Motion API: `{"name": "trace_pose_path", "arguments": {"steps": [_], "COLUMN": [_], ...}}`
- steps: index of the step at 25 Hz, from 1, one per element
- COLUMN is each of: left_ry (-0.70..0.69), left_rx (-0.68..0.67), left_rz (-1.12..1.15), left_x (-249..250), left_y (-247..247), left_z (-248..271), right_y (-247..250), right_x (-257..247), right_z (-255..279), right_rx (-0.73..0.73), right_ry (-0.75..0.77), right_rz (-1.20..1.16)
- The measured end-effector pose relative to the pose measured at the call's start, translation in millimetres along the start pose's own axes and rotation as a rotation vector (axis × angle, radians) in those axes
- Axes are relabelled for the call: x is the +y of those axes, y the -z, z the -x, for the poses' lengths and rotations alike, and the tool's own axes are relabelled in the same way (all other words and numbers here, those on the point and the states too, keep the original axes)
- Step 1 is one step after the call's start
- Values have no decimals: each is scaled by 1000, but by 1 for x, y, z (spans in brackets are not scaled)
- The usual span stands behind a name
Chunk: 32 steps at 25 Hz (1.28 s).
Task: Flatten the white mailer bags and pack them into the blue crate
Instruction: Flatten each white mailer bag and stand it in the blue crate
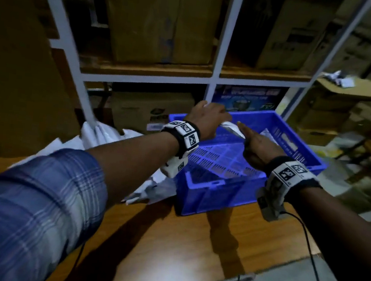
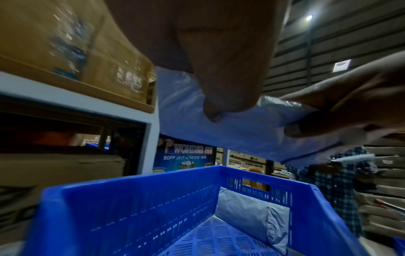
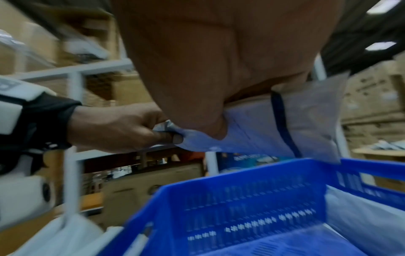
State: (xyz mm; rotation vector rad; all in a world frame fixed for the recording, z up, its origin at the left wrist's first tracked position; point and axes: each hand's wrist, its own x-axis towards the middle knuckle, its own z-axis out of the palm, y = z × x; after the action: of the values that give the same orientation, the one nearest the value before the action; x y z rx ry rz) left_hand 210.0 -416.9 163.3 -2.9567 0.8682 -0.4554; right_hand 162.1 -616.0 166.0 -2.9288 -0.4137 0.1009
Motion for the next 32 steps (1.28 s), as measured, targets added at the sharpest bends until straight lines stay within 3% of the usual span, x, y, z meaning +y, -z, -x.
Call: {"name": "trace_pose_path", "arguments": {"steps": [2,8,16,20,22,27,30,32], "left_ry": [-30,-11,-41,-26,-8,-23,15,87], "left_rx": [-20,-257,-525,-508,-516,-379,-240,-259], "left_rz": [12,66,46,53,65,91,178,220], "left_x": [15,60,107,116,119,124,121,118], "left_y": [-20,-96,-177,-203,-210,-225,-223,-220], "left_z": [-44,-170,-257,-278,-283,-288,-284,-280], "right_y": [-4,-13,-30,-29,-29,-33,-35,-38], "right_x": [38,148,220,236,239,242,247,252], "right_z": [-19,-97,-141,-146,-148,-150,-154,-159], "right_rx": [-70,-287,-422,-312,-390,-646,-692,-676], "right_ry": [-76,-128,-187,-167,-142,-129,-150,-149], "right_rz": [-47,-47,-80,-156,-166,-60,-37,-83]}}
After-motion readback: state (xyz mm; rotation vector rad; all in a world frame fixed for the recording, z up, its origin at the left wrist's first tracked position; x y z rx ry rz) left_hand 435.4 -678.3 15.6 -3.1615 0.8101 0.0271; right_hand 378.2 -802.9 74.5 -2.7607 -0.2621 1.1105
